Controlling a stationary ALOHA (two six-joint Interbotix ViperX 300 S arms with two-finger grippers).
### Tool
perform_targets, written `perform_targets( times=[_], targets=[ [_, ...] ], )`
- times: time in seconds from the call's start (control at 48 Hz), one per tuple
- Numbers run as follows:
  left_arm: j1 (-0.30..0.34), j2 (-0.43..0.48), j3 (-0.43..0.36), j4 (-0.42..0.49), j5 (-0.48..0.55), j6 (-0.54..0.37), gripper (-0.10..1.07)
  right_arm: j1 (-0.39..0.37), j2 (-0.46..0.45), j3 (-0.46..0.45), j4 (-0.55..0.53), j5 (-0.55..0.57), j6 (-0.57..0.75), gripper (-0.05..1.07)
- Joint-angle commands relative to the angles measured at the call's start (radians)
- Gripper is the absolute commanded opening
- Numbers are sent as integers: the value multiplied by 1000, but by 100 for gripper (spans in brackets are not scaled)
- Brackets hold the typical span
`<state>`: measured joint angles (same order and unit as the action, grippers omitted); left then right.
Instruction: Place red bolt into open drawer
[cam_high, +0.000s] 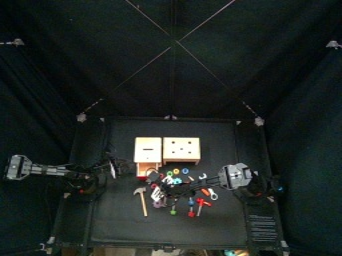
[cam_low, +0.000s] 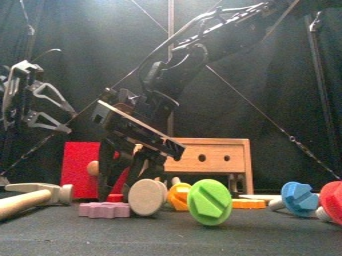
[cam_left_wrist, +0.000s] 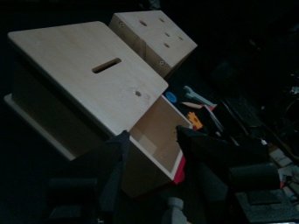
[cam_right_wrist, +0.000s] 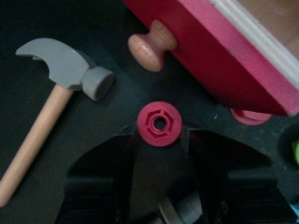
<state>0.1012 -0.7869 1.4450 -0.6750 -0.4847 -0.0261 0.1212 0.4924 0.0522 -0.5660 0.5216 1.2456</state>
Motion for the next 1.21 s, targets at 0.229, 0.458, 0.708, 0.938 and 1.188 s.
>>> perform_targets(
  times=[0.229,0.458,0.708,0.938,1.188],
  targets=[
    [3,2,-17,2,-3,0,85,32,-137,-34,-95,2,-2,74],
    [5,2,-17,2,-5,0,85,37,-163,-49,-158,0,-3,74],
    [5,2,-18,2,-3,0,85,-3,-173,-63,-221,2,-3,74],
    [12,2,-18,2,-5,0,85,-67,-167,-94,-261,0,-3,74],
    [23,2,-20,2,-3,2,85,-97,-144,-115,-268,-5,-3,74]
  ],
)
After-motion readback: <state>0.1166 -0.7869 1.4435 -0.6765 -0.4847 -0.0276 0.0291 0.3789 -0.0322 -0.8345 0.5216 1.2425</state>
